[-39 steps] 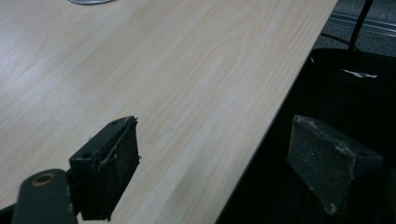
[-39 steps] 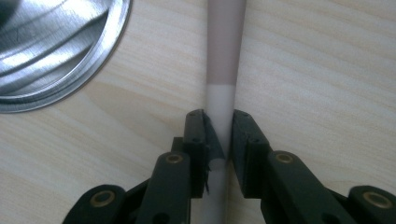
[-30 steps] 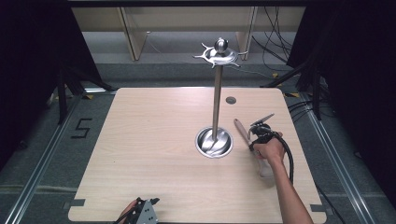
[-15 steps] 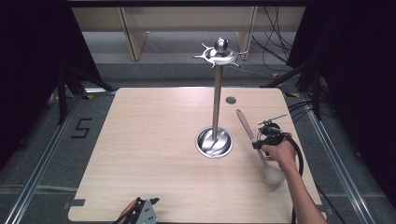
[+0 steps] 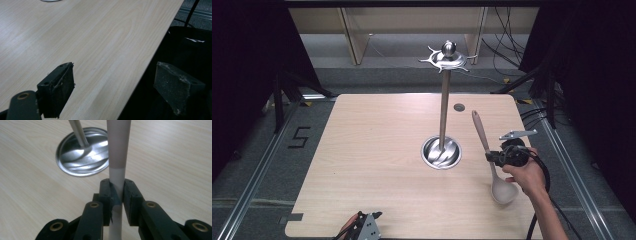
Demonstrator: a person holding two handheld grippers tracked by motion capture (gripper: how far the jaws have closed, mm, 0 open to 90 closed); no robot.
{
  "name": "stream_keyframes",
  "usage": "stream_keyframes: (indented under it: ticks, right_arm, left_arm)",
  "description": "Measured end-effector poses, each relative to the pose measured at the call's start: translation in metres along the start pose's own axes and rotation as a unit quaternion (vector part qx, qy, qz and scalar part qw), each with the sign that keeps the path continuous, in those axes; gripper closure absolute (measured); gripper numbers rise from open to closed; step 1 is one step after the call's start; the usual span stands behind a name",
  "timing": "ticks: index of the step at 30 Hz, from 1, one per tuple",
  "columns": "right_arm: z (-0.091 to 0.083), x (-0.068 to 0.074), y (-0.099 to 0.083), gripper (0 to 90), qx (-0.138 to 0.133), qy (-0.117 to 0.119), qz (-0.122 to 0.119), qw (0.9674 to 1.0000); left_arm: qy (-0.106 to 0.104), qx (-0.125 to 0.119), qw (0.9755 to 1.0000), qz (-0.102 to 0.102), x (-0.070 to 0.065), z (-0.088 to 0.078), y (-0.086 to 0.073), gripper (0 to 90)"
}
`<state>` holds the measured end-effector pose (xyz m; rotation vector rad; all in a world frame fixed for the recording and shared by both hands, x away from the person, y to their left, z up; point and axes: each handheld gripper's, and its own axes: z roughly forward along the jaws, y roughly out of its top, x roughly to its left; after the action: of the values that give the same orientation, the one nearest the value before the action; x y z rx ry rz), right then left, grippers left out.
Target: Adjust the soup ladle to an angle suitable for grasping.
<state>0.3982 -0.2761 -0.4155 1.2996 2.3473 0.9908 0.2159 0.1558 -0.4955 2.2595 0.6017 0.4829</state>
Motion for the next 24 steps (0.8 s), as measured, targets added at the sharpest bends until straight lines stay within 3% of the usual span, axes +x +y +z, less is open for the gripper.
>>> stream_keyframes:
  ticks: [1, 2, 3, 5, 6, 7, 9, 10, 13, 19, 21, 24]
  right_arm:
    - [-0.005, 0.004, 0.0, 78.9, 0.012, 0.004, 0.015, 0.9998]
    - [-0.005, 0.005, -0.001, 78.8, -0.013, 0.005, 0.013, 0.9998]
    - [-0.008, 0.006, -0.002, 78.8, -0.013, 0.003, 0.004, 0.9999]
    - [-0.014, 0.009, -0.003, 78.9, -0.016, 0.012, 0.007, 0.9998]
    - [-0.015, 0.01, -0.004, 78.8, -0.031, 0.013, -0.001, 0.9994]
    - [-0.018, 0.014, -0.005, 78.8, -0.039, 0.015, 0.01, 0.9991]
    - [-0.021, 0.016, -0.008, 78.8, -0.057, 0.02, -0.003, 0.9982]
    - [-0.023, 0.018, -0.009, 78.8, -0.057, 0.029, 0.003, 0.998]
    - [-0.024, 0.019, -0.012, 78.8, -0.088, 0.041, -0.007, 0.9953]
    - [-0.02, 0.026, -0.013, 78.8, -0.117, 0.062, 0.013, 0.9911]
    - [-0.019, 0.025, -0.012, 78.8, -0.124, 0.052, -0.008, 0.9909]
    - [-0.02, 0.031, -0.01, 78.8, -0.127, 0.07, 0.016, 0.9893]
  left_arm:
    - [-0.001, -0.001, 1.0, -0.001, 0.0, 0.0, 0.0, 15.5]
    - [0.002, -0.002, 1.0, 0.0, 0.0, 0.0, 0.0, 15.5]
    - [0.003, -0.003, 1.0, -0.002, 0.0, 0.001, 0.0, 15.5]
    - [-0.001, -0.003, 1.0, -0.005, 0.0, 0.001, 0.0, 15.5]
    - [-0.002, -0.004, 1.0, -0.005, 0.0, 0.001, 0.0, 15.5]
    - [0.0, -0.001, 1.0, -0.002, 0.0, 0.001, 0.0, 15.5]
    - [0.0, -0.001, 1.0, -0.001, 0.0, 0.001, 0.0, 15.5]
    - [-0.001, -0.001, 1.0, -0.001, -0.001, 0.0, 0.0, 15.5]
    - [-0.001, 0.0, 1.0, 0.001, 0.0, 0.001, 0.0, 15.5]
    - [-0.003, -0.001, 1.0, -0.003, 0.0, 0.001, 0.0, 15.5]
    - [0.001, 0.001, 1.0, 0.0, 0.0, 0.0, 0.0, 15.5]
    - [-0.007, -0.002, 1.0, -0.003, -0.001, 0.001, 0.0, 15.5]
